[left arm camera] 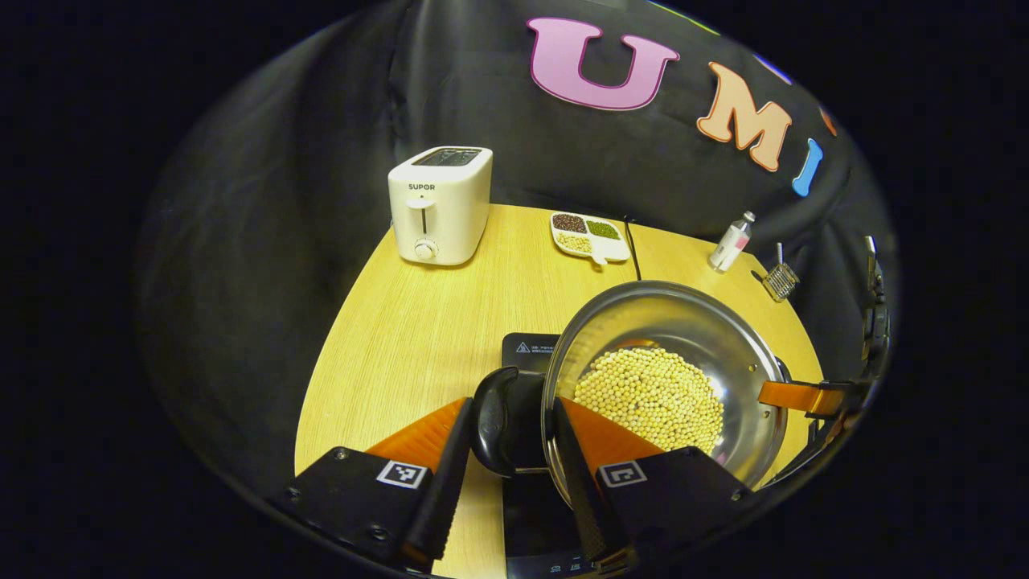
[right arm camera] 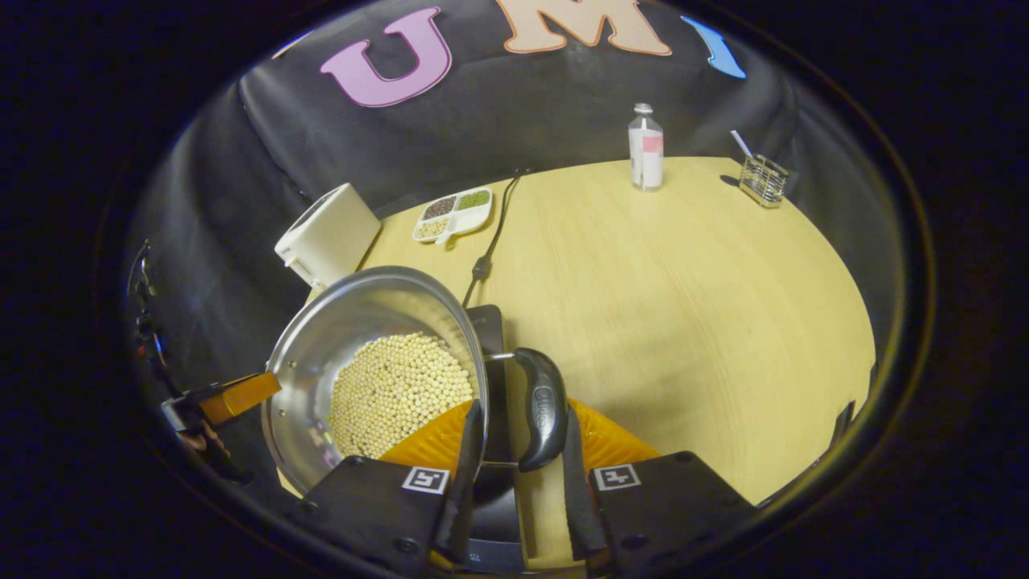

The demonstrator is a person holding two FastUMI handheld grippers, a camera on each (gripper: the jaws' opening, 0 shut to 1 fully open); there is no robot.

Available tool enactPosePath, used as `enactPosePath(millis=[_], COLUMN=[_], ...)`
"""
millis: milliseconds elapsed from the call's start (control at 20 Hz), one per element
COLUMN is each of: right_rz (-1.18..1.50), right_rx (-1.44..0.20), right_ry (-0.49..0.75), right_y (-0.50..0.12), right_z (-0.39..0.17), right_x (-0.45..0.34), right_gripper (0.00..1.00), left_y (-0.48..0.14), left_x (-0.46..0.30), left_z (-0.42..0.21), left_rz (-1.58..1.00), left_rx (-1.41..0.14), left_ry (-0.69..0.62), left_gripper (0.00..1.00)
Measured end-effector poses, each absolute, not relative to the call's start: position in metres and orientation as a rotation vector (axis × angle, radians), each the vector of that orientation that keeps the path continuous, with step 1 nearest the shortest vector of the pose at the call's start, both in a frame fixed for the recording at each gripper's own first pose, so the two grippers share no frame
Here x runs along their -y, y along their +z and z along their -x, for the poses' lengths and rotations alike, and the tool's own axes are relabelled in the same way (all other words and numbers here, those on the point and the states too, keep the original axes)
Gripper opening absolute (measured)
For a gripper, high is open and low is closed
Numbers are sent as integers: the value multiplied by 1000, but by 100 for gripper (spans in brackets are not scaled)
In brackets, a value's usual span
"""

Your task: First push the handle of the pot to place it horizontally, then grasp the pot with both hands and set it on the induction cooktop.

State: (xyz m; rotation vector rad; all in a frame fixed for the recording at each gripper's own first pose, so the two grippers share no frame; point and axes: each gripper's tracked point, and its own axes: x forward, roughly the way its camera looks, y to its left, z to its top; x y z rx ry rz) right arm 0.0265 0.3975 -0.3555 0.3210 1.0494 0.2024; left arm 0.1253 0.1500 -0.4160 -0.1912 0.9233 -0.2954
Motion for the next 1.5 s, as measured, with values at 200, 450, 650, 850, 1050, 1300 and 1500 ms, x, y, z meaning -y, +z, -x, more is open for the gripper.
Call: enactPosePath(millis=[200,450,650,850,1050,1300,1500], right_rz=[-320,-322,-343,-361,-340,-359,-359], right_rx=[-1053,-1051,-1011,-978,-940,-875,-804], right_ry=[199,195,194,208,217,220,205], right_y=[-357,-355,-347,-339,-332,-318,-303], right_z=[-25,-23,-27,-27,-22,-18,-17], right_x=[-397,-396,-394,-395,-393,-384,-365], right_gripper=[44,51,53,84,100,100,100], left_y=[-415,-414,-412,-412,-410,-391,-363], left_x=[-150,-147,-143,-142,-141,-144,-144], left_z=[-127,-127,-128,-131,-133,-133,-131], left_rz=[197,205,209,209,205,169,150], left_rx=[-917,-911,-904,-892,-873,-794,-714], left_ry=[-283,-279,-272,-232,-210,-221,-222], left_gripper=[67,66,75,88,98,98,97])
